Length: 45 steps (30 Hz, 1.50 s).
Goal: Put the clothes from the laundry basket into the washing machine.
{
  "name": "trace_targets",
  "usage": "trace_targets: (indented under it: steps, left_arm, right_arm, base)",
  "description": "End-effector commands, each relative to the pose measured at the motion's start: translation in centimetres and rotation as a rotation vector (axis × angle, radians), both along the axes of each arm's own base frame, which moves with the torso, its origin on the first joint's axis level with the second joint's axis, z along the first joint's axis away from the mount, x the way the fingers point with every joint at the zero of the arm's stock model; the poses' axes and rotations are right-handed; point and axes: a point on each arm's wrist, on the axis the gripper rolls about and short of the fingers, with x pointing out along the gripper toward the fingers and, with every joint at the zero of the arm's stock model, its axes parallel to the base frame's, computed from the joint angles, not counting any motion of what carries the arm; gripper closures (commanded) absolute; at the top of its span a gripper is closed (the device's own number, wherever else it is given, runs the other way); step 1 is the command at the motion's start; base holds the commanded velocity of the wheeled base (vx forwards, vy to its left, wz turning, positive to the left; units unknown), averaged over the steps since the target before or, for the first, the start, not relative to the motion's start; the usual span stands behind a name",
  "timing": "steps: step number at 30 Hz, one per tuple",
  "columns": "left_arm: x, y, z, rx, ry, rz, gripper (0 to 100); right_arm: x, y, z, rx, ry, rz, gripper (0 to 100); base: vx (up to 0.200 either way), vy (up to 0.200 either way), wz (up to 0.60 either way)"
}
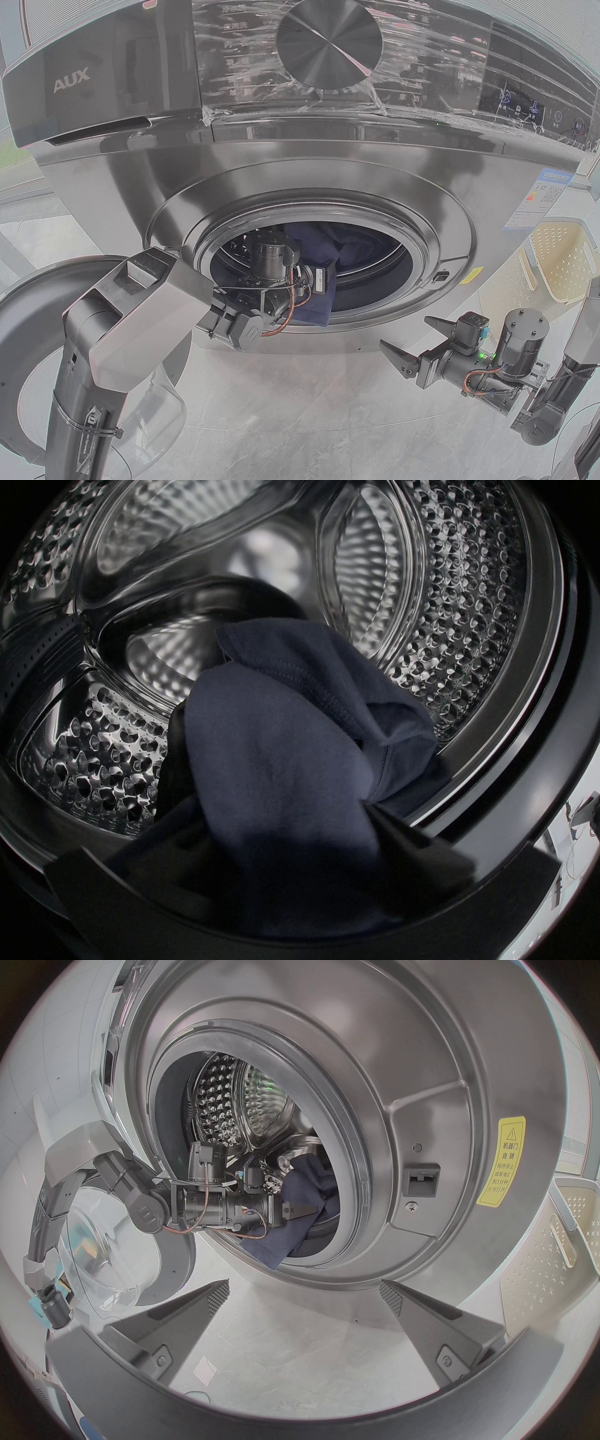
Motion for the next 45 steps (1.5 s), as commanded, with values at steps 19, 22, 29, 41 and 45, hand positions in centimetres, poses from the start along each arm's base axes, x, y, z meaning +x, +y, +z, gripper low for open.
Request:
trace_targets:
  steps: [19, 22, 29, 41, 45]
  left_arm:
    - [5.7, -0.2, 4.5, -0.280, -0.260, 0.143, 100]
    - [5.6, -0.1, 5.2, -0.296, -0.280, 0.141, 100]
    - [5.0, -0.6, 6.1, -0.318, -0.313, 0.126, 100]
    - [3.5, -2.4, 6.2, -0.290, -0.294, 0.104, 0]
    - [1.4, -2.4, 5.3, -0.185, -0.237, 0.089, 0]
  right_arm:
    - [0.1, 0.1, 0.1, 0.002, -0.004, 0.000, 0]
    - [0.0, 0.1, 0.0, 0.001, -0.003, 0.002, 0]
    - [0.0, 0.1, 0.0, 0.000, 0.000, 0.002, 0]
    - [0.1, 0.0, 0.0, 0.000, 0.000, -0.003, 0]
    - [-0.3, -0.4, -0.1, -0.005, 0.008, -0.012, 0]
  base:
    - [0.000, 0.000, 0.00]
    - [0.000, 0.000, 0.00]
    - [0.000, 0.000, 0.00]
    - [0.000, 0.000, 0.00]
    - [0.000, 0.000, 0.00]
